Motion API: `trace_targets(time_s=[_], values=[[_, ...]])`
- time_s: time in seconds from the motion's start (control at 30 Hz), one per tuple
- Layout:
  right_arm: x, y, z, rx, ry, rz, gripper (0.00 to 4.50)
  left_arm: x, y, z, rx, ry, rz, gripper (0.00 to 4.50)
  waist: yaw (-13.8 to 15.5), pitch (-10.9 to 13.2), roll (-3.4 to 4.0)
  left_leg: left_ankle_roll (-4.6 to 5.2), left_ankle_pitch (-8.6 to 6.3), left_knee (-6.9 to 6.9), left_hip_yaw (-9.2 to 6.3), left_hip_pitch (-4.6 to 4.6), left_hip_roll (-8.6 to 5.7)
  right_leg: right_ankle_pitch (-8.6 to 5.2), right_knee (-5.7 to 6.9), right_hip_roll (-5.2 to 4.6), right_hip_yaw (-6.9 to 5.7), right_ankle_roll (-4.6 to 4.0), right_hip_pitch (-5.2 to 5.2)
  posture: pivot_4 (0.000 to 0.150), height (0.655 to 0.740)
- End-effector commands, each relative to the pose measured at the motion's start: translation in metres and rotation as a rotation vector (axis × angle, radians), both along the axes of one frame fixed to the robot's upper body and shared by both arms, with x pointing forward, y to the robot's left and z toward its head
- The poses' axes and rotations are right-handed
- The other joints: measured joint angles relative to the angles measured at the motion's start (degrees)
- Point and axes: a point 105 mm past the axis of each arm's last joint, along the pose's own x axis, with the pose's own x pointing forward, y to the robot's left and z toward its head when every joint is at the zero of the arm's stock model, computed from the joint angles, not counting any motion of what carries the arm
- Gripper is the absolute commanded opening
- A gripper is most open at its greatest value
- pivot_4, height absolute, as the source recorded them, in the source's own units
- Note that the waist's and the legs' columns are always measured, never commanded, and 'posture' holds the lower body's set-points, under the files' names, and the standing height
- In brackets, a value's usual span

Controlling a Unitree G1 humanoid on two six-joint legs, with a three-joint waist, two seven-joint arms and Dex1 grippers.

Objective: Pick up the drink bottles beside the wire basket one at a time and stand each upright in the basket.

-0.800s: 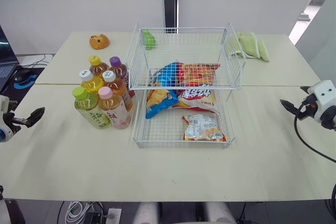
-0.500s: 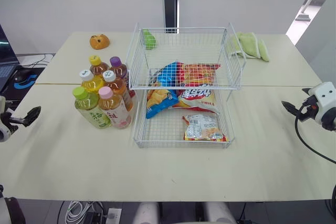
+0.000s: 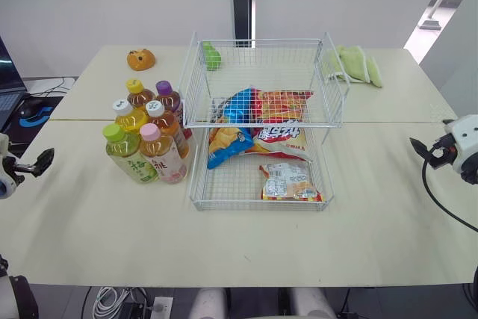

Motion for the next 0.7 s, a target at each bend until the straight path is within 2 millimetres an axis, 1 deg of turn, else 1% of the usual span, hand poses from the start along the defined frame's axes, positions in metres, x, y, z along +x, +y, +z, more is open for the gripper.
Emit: trace_targets(time_s=[0.03, 0.1, 0.17, 0.23, 0.27, 0.3, 0.37, 0.4, 0.53, 0.6, 0.7], values=[[-0.005, -0.009, 0.036, 0.054, -0.094, 0.014, 4.5, 0.002, -0.002, 0.018, 0.013, -0.05, -0.042, 4.48, 0.0, 0.0, 0.0, 0.0, 0.0, 0.0, 0.01, 0.0, 0.0, 0.0, 0.0, 0.0, 0.0, 0.0, 0.0, 0.15, 0.74], [-0.004, 0.004, 0.059, 0.074, -0.15, 0.104, 4.5, 0.0, -0.001, 0.019, -0.009, -0.06, -0.047, 4.48, -0.1, 0.0, 0.0, 0.0, 0.0, 0.0, 0.03, 0.02, 0.01, 0.0, 0.0, 0.0, 0.01, 0.0, 0.0, 0.15, 0.74], [-0.001, 0.023, 0.088, 0.114, -0.209, 0.213, 4.5, -0.001, -0.002, 0.019, -0.026, -0.074, -0.056, 4.48, -0.5, 0.0, 0.01, 0.0, 0.0, -0.01, 0.1, 0.07, 0.03, 0.0, 0.02, 0.01, 0.06, 0.0, 0.0, 0.15, 0.74], [-0.001, 0.055, 0.122, 0.155, -0.259, 0.37, 4.5, -0.001, -0.004, 0.016, -0.041, -0.079, -0.071, 4.48, -1.0, 0.0, 0.04, 0.0, 0.0, -0.01, 0.14, 0.08, 0.07, 0.01, 0.06, 0.03, 0.1, 0.0, -0.04, 0.15, 0.74], [-0.004, 0.076, 0.137, 0.166, -0.261, 0.472, 4.5, -0.001, -0.006, 0.013, -0.055, -0.076, -0.078, 4.48, -1.2, 0.0, 0.05, 0.0, 0.0, -0.01, 0.14, 0.08, 0.1, 0.01, 0.07, 0.05, 0.11, 0.0, -0.04, 0.15, 0.74], [-0.008, 0.093, 0.147, 0.168, -0.255, 0.554, 4.5, -0.001, -0.008, 0.01, -0.068, -0.072, -0.084, 4.48, -1.2, 0.0, 0.07, 0.0, 0.0, -0.01, 0.14, 0.09, 0.14, 0.01, 0.07, 0.07, 0.11, 0.0, -0.04, 0.15, 0.74], [-0.018, 0.135, 0.171, 0.162, -0.248, 0.722, 4.5, 0.0, -0.013, 0.002, -0.083, -0.062, -0.109, 4.48, -1.2, 0.0, 0.07, 0.0, 0.0, -0.04, 0.11, 0.08, 0.22, 0.01, 0.07, 0.08, 0.07, -0.01, -0.05, 0.15, 0.74], [-0.023, 0.149, 0.179, 0.161, -0.246, 0.774, 4.5, 0.0, -0.015, 0.0, -0.086, -0.061, -0.113, 4.48, -1.1, 0.0, 0.07, -0.01, -0.01, -0.03, 0.12, 0.04, 0.59, 0.01, 0.05, 0.1, 0.07, -0.01, -0.08, 0.15, 0.74], [-0.046, 0.205, 0.208, 0.179, -0.238, 0.985, 4.5, 0.002, -0.02, -0.007, -0.105, -0.065, -0.123, 4.48, -0.4, 0.0, 0.01, -0.04, -0.02, 0.05, 0.12, -0.23, 0.68, 0.02, 0.03, 0.19, 0.05, -0.03, -0.31, 0.15, 0.74], [-0.057, 0.224, 0.214, 0.183, -0.222, 1.058, 4.5, 0.002, -0.021, -0.009, -0.114, -0.067, -0.128, 4.48, 0.0, 0.0, -0.02, -0.04, -0.02, 0.08, 0.13, -0.28, 0.68, 0.03, 0.04, 0.18, 0.06, -0.04, -0.37, 0.15, 0.74], [-0.074, 0.254, 0.217, 0.203, -0.194, 1.185, 4.5, 0.001, -0.022, -0.011, -0.121, -0.067, -0.124, 4.48, 0.3, 0.0, -0.02, -0.03, -0.02, 0.06, 0.14, -0.32, 0.67, 0.03, 0.04, 0.18, 0.07, -0.05, -0.44, 0.15, 0.74]])
